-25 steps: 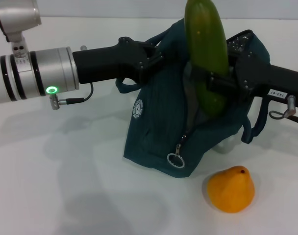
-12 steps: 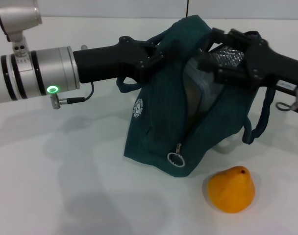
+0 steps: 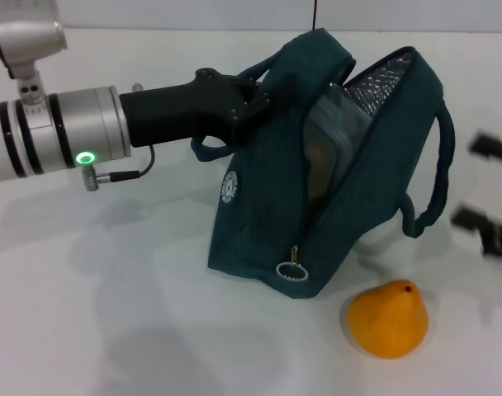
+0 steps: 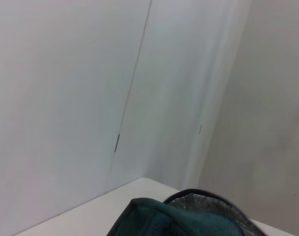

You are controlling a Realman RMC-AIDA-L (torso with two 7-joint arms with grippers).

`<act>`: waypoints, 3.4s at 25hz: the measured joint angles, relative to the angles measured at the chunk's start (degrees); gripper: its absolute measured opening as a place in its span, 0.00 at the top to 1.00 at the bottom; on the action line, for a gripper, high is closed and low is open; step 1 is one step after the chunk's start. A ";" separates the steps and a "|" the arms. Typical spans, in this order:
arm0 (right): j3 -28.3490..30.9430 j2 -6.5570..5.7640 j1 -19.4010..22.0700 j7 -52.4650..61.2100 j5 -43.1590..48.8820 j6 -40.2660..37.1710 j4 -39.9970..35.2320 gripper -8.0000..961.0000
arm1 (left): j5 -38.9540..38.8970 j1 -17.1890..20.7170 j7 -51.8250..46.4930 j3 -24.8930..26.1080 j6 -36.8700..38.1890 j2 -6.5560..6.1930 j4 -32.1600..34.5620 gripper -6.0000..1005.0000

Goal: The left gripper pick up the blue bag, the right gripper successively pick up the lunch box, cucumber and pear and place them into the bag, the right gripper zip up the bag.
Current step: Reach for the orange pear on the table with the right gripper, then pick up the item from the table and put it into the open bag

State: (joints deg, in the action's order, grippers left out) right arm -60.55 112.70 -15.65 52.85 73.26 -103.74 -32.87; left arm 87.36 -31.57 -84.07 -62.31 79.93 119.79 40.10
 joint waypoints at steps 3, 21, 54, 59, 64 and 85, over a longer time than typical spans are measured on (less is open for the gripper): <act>-0.15 0.50 2.74 -9.30 0.84 -0.97 5.42 0.14 | 0.00 -0.52 1.06 0.05 -0.13 0.00 -1.35 0.96; -2.32 2.45 0.85 -26.79 5.08 3.70 21.69 0.23 | -0.53 -1.15 2.16 0.09 -0.24 0.05 -3.85 0.96; -3.42 2.86 -0.99 -24.58 5.09 6.61 24.00 0.66 | 0.08 -0.86 2.77 0.02 0.05 -0.08 -3.89 0.95; -3.44 2.86 -1.05 -24.54 4.91 6.73 24.00 0.67 | 0.08 -0.83 2.77 0.00 0.05 -0.08 -3.89 0.95; -3.29 2.86 -1.11 -24.46 4.69 7.69 24.00 0.69 | 0.09 -0.77 2.78 0.00 0.05 -0.08 -3.89 0.95; -2.56 1.62 -0.94 -24.02 1.79 -4.27 20.22 0.96 | -0.39 -0.72 2.77 0.04 1.22 -0.13 -3.48 0.95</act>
State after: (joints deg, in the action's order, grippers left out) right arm -63.11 114.32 -16.59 28.83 75.05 -108.01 -12.65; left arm 86.98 -32.29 -81.30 -62.27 81.14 119.66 36.62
